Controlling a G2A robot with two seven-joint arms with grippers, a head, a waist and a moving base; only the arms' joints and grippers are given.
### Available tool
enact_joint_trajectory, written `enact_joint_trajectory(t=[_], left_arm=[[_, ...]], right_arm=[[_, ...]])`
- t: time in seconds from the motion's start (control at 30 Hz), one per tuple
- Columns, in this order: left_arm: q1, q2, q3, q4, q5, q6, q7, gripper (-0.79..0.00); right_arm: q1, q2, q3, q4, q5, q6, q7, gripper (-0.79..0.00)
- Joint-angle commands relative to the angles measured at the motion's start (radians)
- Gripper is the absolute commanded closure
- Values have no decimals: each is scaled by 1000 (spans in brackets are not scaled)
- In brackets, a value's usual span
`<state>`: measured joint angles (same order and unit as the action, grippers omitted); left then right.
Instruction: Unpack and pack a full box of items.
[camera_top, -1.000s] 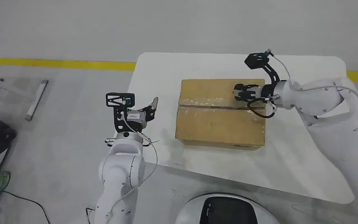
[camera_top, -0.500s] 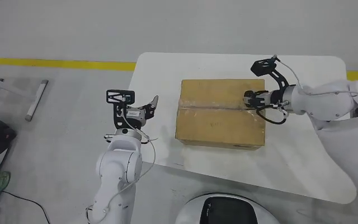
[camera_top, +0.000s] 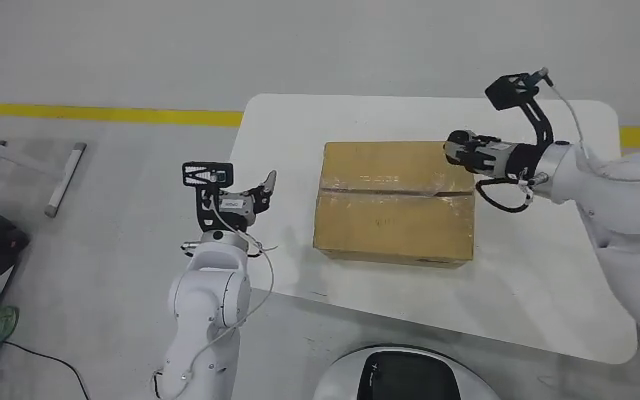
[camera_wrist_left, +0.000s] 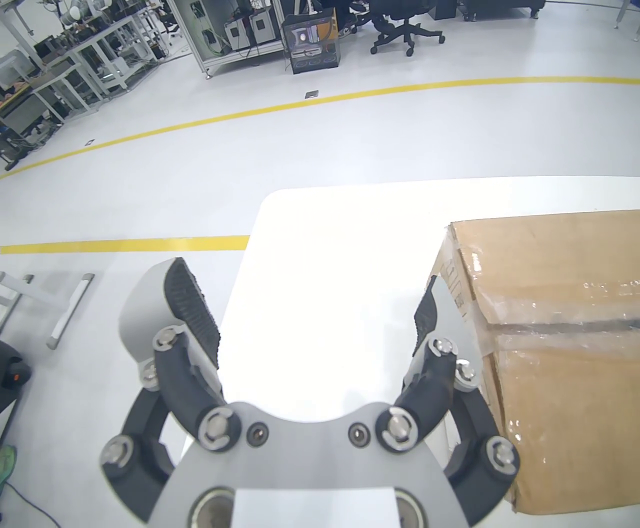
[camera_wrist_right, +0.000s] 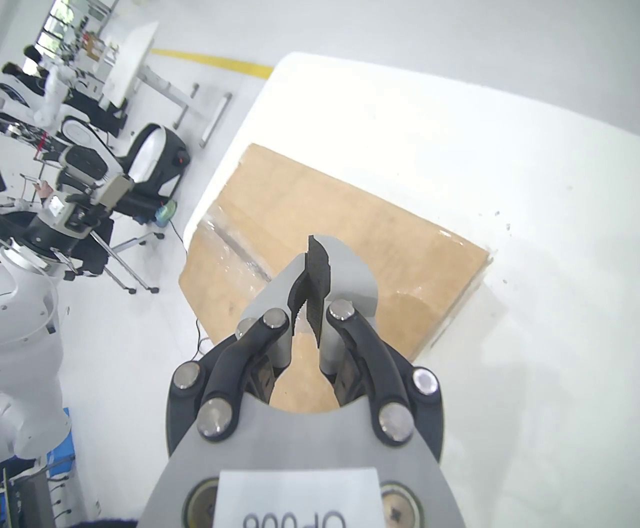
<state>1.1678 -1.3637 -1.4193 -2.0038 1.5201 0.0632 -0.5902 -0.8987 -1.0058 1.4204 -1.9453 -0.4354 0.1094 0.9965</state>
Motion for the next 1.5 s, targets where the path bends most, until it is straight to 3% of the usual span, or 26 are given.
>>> enact_joint_trajectory(t=[0.0,0.17,0.37,0.67,1.0,1.47], left_arm=[[12,1,-18,-7,6,13,-1,-785],[52,6,-77,-27,9,22,-6,-785],[96,12,-142,-50,-3,17,-3,-785],[120,15,-177,-65,-23,11,4,-785],[111,16,-159,-58,-27,7,5,-785],[77,16,-131,-29,-24,2,-2,-785]], right_arm=[[-39,-2,-35,-64,-78,-19,-94,0],[-104,-12,-196,-140,-336,-41,-253,0],[-35,-48,-430,-75,-652,37,-372,0],[125,-137,-681,44,-796,151,-416,0],[167,-197,-745,161,-843,202,-390,0],[76,-199,-636,157,-879,140,-357,0]])
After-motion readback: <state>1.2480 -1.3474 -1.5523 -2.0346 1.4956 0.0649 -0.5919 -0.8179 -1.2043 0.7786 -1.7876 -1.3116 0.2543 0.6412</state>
